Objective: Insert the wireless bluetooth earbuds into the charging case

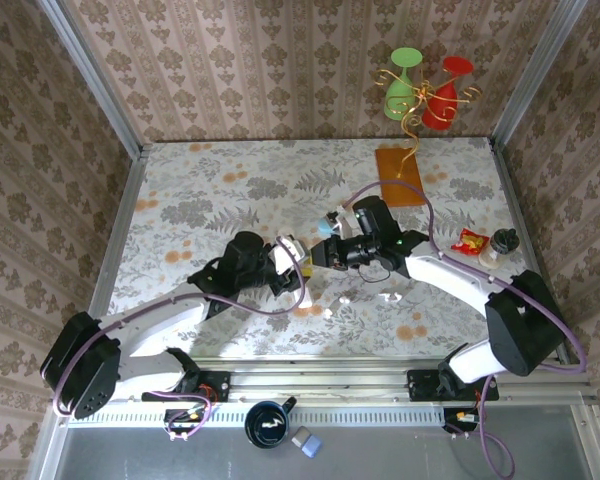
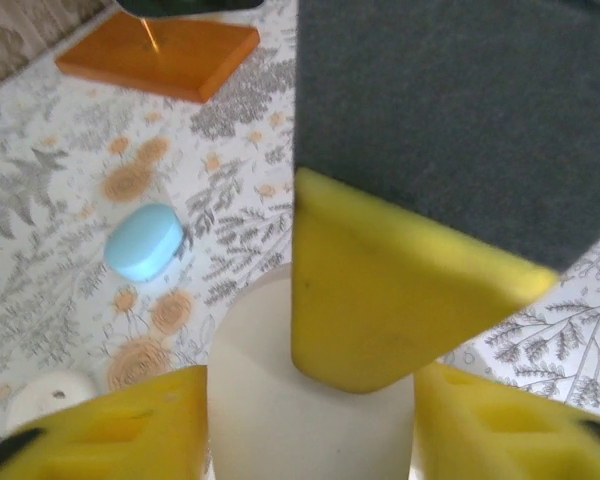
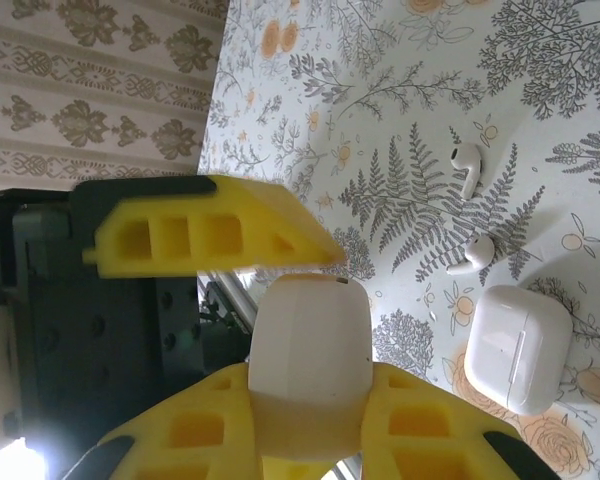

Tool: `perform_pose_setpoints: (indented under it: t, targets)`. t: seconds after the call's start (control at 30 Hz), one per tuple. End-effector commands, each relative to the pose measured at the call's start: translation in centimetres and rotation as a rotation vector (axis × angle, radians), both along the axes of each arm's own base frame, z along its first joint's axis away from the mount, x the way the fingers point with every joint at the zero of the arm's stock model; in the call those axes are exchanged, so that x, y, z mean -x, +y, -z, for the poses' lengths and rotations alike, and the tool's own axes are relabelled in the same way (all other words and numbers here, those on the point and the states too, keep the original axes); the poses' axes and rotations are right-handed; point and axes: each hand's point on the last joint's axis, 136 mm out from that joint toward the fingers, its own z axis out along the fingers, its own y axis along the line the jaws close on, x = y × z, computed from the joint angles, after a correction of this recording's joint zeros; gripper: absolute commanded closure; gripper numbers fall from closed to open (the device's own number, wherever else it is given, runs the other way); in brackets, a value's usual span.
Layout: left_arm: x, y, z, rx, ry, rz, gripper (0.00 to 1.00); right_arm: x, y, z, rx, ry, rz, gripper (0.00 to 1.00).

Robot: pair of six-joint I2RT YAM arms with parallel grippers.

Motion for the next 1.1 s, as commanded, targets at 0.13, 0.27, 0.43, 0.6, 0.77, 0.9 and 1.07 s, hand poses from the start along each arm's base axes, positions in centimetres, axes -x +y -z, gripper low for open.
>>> perform_pose_setpoints:
  t: [0.13, 0.27, 0.43, 0.6, 0.77, 0.9, 1.07]
  targets:
    - [0.3, 0.4, -5.7, 0.314, -0.138, -0.036, 0.16, -0.6, -1.2, -6.8, -0.298, 0.009, 0.066, 0.90]
    - [0.7, 0.9, -7.8, 0.428, -0.164, -0.022, 0.15, -0.5, -1.4, -10.1, -0.465, 0.038, 0.070, 0.97]
    - [0.8, 1.3, -10.4, 0.565, -0.213, 0.014, 0.17, -0.1, -1.6, -13.1, -0.597, 0.084, 0.073, 1.00]
    - [1.2, 1.1, -12.6, 0.672, -0.237, 0.086, 0.23, 0.0, -2.1, -16.2, -0.734, 0.091, 0.076, 1.00]
    - [1.2, 0.8, -14.4, 0.734, -0.274, 0.119, 0.28, 0.2, -1.9, -17.3, -0.770, 0.108, 0.074, 1.00]
    - [1.4, 0.4, -15.6, 0.745, -0.300, 0.158, 0.30, 0.3, -1.7, -17.4, -0.766, 0.116, 0.063, 1.00]
    - [1.6, 0.4, -16.8, 0.764, -0.305, 0.187, 0.37, 0.3, -1.7, -17.3, -0.768, 0.123, 0.059, 1.00]
